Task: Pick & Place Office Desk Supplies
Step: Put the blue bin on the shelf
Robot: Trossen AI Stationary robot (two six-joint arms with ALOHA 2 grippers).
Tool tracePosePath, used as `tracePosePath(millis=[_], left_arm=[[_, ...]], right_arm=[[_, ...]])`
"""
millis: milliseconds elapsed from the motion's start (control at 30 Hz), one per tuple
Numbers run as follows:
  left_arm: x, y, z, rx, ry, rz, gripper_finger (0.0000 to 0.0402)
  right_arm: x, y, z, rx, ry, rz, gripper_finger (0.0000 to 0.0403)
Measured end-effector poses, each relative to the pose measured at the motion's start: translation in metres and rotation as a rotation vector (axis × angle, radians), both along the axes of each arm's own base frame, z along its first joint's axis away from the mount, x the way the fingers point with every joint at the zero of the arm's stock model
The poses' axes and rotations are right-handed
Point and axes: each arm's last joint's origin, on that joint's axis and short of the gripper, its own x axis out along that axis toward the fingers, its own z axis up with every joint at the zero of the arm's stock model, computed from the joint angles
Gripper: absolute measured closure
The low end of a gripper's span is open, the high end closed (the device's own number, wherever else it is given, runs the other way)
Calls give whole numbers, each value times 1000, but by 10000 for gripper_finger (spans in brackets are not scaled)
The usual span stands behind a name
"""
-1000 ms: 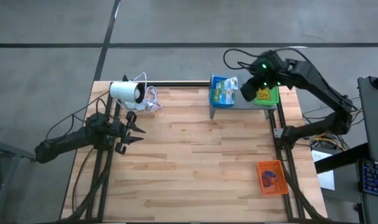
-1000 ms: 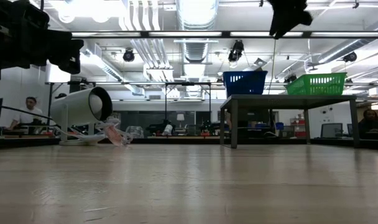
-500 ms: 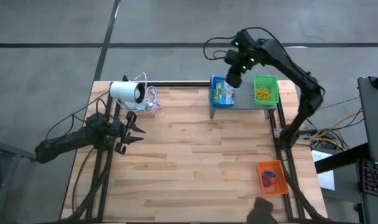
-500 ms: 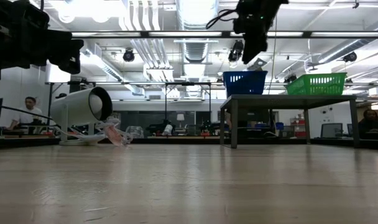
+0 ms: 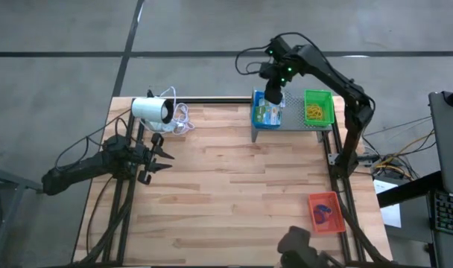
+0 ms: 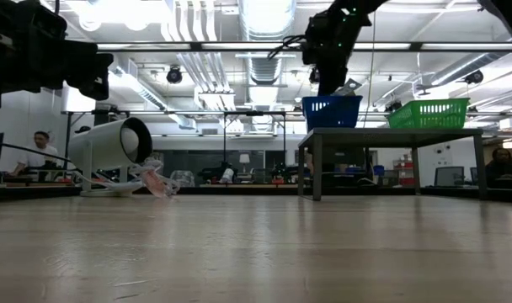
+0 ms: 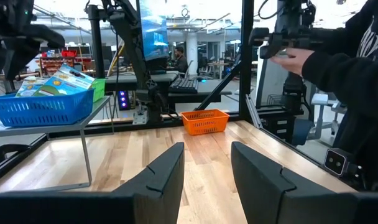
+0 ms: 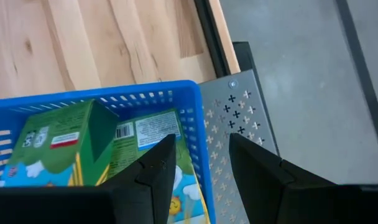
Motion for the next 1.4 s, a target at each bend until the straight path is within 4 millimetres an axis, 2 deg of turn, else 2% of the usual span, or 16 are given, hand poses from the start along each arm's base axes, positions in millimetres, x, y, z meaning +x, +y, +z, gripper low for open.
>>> tracePosePath(millis=[633, 1167, 1400], left_arm=[[0, 0, 0, 4, -1, 0, 268], [0, 0, 0, 3, -1, 0, 268], [0, 0, 0, 3, 0, 0, 268]], right_arm=[[4, -3, -38, 39, 62, 33, 255], [5, -7, -34, -30, 69, -14, 256], [5, -5, -34, -33, 66, 88, 279]])
